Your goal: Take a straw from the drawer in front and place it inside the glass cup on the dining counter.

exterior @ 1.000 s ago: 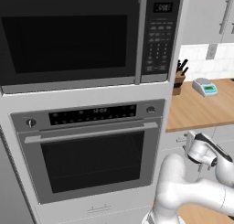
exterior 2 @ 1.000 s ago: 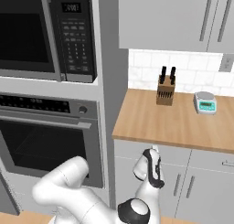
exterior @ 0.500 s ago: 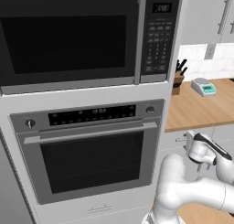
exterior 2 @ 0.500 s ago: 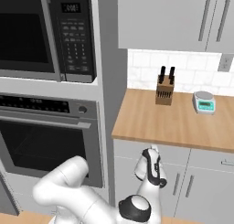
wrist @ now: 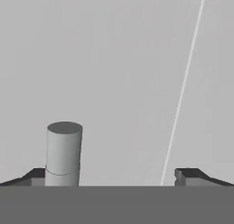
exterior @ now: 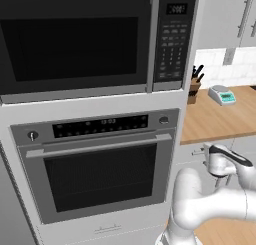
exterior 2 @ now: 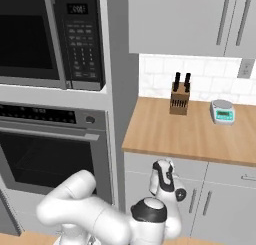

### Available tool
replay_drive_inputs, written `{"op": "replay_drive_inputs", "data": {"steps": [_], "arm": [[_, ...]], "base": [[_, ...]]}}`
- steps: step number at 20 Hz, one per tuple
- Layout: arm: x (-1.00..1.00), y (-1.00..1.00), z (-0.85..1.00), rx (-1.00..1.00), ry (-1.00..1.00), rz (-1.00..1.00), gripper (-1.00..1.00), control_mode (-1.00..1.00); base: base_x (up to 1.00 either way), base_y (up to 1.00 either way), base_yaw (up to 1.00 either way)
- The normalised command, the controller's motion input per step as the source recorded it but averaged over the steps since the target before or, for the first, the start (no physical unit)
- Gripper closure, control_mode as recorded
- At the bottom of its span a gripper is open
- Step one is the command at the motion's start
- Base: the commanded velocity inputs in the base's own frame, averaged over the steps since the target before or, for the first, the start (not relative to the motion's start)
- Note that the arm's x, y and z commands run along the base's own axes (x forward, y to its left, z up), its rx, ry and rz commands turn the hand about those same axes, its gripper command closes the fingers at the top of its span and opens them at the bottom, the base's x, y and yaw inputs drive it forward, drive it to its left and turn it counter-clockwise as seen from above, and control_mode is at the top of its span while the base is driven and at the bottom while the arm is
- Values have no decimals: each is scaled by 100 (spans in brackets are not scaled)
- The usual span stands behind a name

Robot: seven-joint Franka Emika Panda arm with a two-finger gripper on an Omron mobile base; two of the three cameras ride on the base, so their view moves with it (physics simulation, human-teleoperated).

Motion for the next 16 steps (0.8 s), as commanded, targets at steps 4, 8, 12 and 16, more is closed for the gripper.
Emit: {"op": "replay_drive_inputs", "data": {"steps": [4,8,12,16], "arm": [[-54,-29,-100,4,13,0,-100,-100],[-18,-26,-98,4,11,0,-100,-100],[-5,-13,-94,0,2,0,100,-100],[0,-18,-100,0,1,0,100,-100]], "base": [[0,0,0],[0,0,0],[0,0,0],[0,0,0]]}}
